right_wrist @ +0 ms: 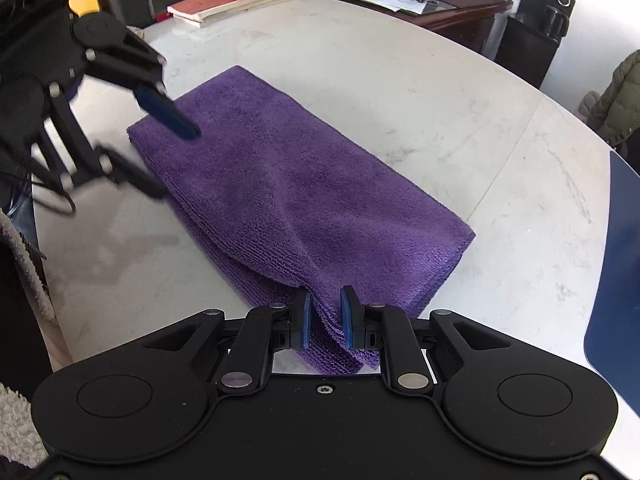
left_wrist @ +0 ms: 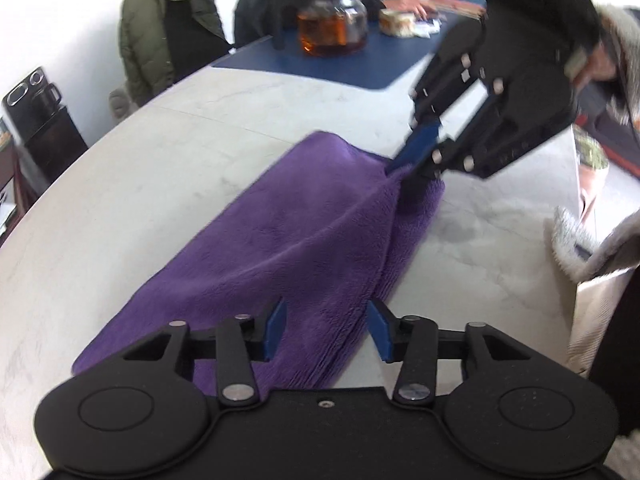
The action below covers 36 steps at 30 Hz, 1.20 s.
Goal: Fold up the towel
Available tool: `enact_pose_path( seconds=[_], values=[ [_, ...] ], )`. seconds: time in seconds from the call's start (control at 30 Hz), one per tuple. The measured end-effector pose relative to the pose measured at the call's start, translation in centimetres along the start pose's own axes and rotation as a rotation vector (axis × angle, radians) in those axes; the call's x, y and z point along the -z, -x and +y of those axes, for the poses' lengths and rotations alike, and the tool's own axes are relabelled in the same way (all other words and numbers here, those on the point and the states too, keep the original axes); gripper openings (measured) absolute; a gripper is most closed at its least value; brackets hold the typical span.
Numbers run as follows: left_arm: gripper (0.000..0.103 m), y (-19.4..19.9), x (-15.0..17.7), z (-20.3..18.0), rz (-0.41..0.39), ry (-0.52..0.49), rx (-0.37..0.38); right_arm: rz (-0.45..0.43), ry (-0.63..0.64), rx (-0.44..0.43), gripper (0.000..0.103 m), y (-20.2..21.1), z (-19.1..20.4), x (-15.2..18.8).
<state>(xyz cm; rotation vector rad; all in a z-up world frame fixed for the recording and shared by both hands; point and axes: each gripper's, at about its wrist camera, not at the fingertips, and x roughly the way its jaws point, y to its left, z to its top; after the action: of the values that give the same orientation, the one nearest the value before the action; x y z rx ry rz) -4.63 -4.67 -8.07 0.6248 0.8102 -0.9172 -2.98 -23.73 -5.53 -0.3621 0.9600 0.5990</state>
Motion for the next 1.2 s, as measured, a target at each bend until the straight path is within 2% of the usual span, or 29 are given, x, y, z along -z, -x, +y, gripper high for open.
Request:
enact_pose_path(
  seconds=[0.13,0.27,0.5,0.8,0.97,1.2],
  values=[
    [0.029,-1.3,0.3,-0.2,0.020,0.005,0.003,-0.006,-0.011,-0.003,0.015,0.1,-0.1,0.0],
    [0.016,-1.0,0.6,0.7,0.024,0.030,0.014,-0.011,-0.021,-0.007,0.015,0.2,-0.2,0.0],
    [0.009,-0.6,0.8,1.6,0.040,0.051,0.028,-0.021,-0.040,-0.013,0.015,0.4,-0.4,-0.1],
    [0.007,2.4,0.5,2.3,0.015,0.023,0.049,-0.035,-0.014,-0.012,0.015,1.8,0.1,-0.5],
    [0.007,1.3,1.7,2.2,0.069,-0.001,0.042,-0.010,-0.012,-0.028,0.015,1.3,0.6,0.0],
    [0.007,0.5,2.6,1.7,0.094,-0.026,0.053,0.033,0.000,-0.035,0.015,0.2,1.1,0.5]
  ],
)
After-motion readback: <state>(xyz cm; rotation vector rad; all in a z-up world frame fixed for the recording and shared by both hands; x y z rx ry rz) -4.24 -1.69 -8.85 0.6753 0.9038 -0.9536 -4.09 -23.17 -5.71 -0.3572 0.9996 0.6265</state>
